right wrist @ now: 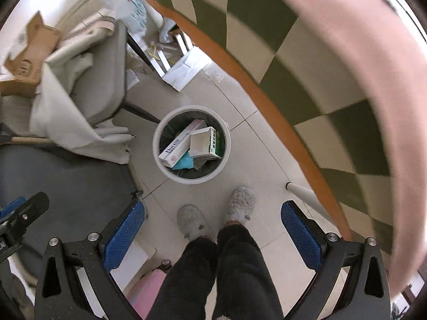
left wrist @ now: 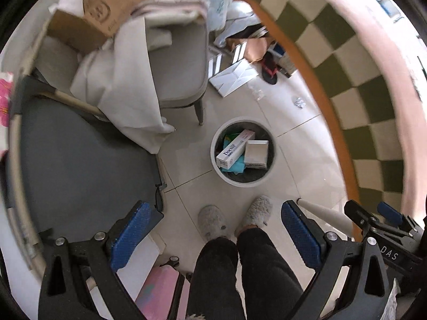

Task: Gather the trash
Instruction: 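Move both tools back up to the table toward the foil pack and lid, then grasp the silver foil blister pack with left tool while right tool grasps the black lid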

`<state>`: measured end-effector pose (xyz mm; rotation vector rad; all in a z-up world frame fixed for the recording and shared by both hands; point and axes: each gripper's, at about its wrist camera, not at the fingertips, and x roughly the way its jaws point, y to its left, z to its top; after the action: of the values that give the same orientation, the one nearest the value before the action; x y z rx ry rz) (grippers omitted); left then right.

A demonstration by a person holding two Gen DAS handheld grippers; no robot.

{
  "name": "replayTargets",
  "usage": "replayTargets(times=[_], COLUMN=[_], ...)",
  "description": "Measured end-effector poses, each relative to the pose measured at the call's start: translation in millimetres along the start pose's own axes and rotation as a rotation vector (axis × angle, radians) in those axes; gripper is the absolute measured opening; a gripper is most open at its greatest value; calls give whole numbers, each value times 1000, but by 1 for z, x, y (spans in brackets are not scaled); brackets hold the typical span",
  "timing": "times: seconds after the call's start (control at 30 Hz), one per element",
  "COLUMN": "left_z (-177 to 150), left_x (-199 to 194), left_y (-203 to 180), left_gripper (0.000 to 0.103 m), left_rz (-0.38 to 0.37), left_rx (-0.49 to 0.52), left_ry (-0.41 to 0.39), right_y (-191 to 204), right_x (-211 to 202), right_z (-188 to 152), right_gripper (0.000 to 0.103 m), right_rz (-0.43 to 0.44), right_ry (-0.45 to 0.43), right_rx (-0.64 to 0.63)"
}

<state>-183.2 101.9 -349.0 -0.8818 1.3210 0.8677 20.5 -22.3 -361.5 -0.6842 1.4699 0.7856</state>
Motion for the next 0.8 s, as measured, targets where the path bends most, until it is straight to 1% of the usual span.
replayTargets(times=[0.13, 0.27, 0.37, 0.47, 0.57, 0.63, 0.67, 0.73, 0.8], left_z=[-11, -18, -15, -5, 15, 28, 40, 58, 83], left_x=[-47, -88, -117, -143, -163, -172, -176, -181, -179], left_y=[-9, -20, -29, -43, -71, -93, -114, -145, -191], left_gripper=[100, 100, 100, 100, 100, 100, 100, 101, 103], left_rz=[-12, -12, -1, 14, 39, 67, 91, 91, 93], left_rx=[40, 69, 87, 106, 143, 171, 193, 235, 300], left_ry=[-21, -57, -91, -135, -195, -237, -264, -289, -299], right_y=[0, -1, -6, -17, -44, -64, -82, -115, -169], right_x=[-56, -119, -154, -179, -199, -204, -207, -210, -218], right_z=[-10, -20, -22, -17, -1, 10, 20, 35, 55], right_gripper=[103, 103, 103, 103, 103, 103, 103, 103, 103], right_rz=[20, 49, 88, 126, 187, 204, 206, 198, 172], right_ry=[-26, -79, -106, -135, -144, -146, -151, -164, -175], right_rx=[-2, -8, 6, 41, 113, 162, 200, 262, 355])
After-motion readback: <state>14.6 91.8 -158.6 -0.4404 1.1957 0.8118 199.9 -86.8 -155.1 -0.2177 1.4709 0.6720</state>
